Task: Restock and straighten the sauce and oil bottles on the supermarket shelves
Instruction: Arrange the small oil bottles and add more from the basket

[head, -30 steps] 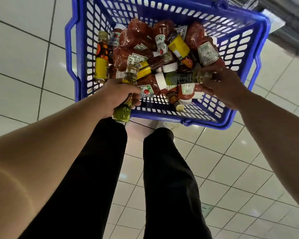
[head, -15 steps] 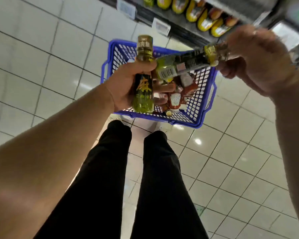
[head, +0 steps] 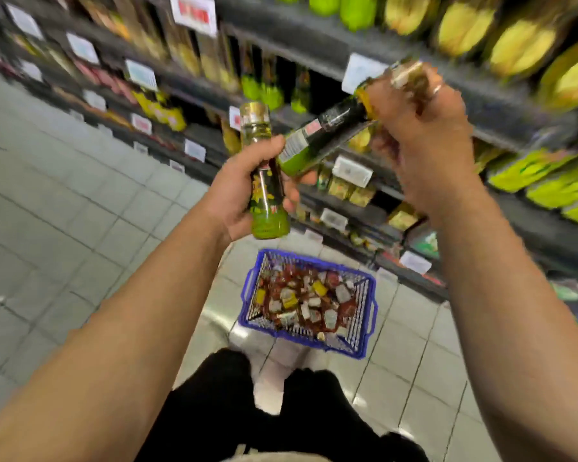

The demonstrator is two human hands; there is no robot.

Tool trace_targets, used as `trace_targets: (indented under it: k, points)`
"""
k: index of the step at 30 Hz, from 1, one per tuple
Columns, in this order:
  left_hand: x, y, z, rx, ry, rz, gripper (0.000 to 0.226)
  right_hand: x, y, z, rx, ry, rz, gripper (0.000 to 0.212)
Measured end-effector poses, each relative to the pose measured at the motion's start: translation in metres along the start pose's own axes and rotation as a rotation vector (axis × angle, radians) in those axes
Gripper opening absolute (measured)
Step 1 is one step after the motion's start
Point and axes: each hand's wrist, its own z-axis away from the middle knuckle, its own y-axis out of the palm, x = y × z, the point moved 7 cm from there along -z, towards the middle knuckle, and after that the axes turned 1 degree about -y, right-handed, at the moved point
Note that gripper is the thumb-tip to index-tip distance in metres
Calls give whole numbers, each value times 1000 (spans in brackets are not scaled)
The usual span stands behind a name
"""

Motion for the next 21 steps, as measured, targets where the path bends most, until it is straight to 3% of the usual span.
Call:
trace_targets:
  k: [4,8,14,21]
  points:
    - [-87,16,0,45,46,30,36,58,48,-25,99,-134,-56,44]
    - [-169,12,0,76,65,-26,35,99,102,-58,178,-199,-107,31]
    - [-294,-40,-4,-42,155,-311,41,154,171,-122,-21,-282,-58,10]
    - [-425,-64,-2,6,336,-24,12,211,247,-170,-238,-254,-165,20]
